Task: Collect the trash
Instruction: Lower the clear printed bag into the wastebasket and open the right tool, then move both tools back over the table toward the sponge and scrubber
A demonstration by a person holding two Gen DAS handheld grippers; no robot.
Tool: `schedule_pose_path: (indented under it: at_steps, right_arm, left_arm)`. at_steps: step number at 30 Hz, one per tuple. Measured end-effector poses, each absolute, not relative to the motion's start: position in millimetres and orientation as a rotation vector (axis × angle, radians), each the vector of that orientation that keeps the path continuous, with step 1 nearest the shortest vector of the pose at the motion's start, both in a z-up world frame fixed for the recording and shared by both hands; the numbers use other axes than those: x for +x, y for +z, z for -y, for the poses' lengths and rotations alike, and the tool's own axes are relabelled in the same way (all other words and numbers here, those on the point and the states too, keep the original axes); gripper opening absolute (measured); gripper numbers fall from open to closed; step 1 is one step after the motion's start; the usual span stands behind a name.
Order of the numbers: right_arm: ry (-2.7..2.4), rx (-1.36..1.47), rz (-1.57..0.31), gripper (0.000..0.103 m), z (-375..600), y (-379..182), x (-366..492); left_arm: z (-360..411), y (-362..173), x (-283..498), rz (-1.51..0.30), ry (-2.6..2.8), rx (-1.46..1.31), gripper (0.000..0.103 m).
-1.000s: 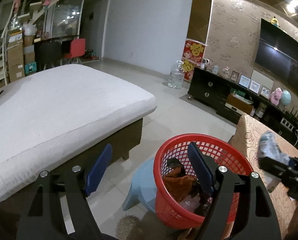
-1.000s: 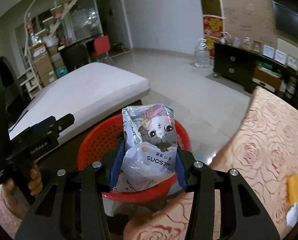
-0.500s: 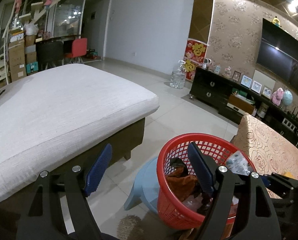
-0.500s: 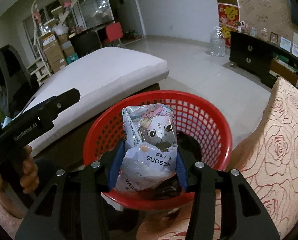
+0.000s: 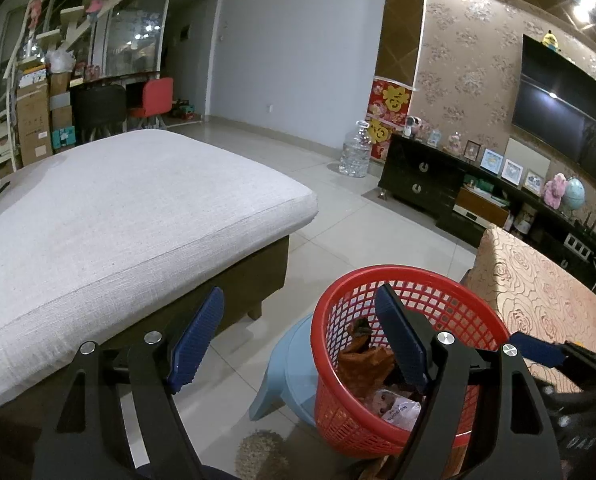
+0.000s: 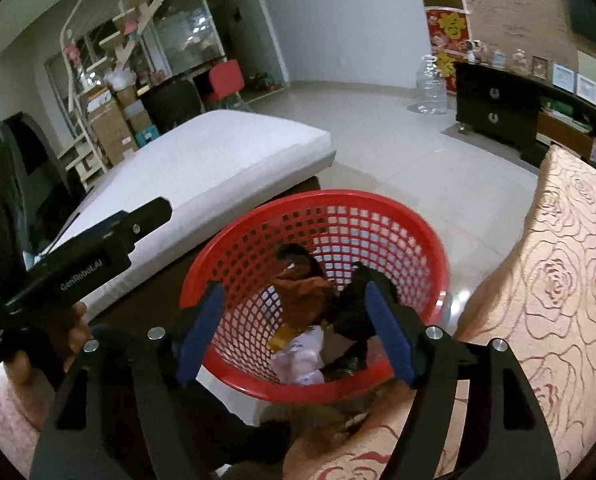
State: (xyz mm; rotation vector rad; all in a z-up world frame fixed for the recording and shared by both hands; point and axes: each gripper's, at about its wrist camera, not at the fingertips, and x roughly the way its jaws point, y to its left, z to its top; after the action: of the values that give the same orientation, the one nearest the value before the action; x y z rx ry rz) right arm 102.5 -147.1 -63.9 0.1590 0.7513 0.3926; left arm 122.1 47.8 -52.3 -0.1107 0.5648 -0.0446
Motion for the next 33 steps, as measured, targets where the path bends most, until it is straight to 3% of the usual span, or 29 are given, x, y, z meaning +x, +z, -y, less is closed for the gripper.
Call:
schedule_pose_path:
  at_steps: [33]
  right_arm:
    - [0.011,0.079,-0.638,0.076,246,-46,41]
  left_arm:
    - [-14,-51,109,-0.534,-0.088,-0.034,0.081]
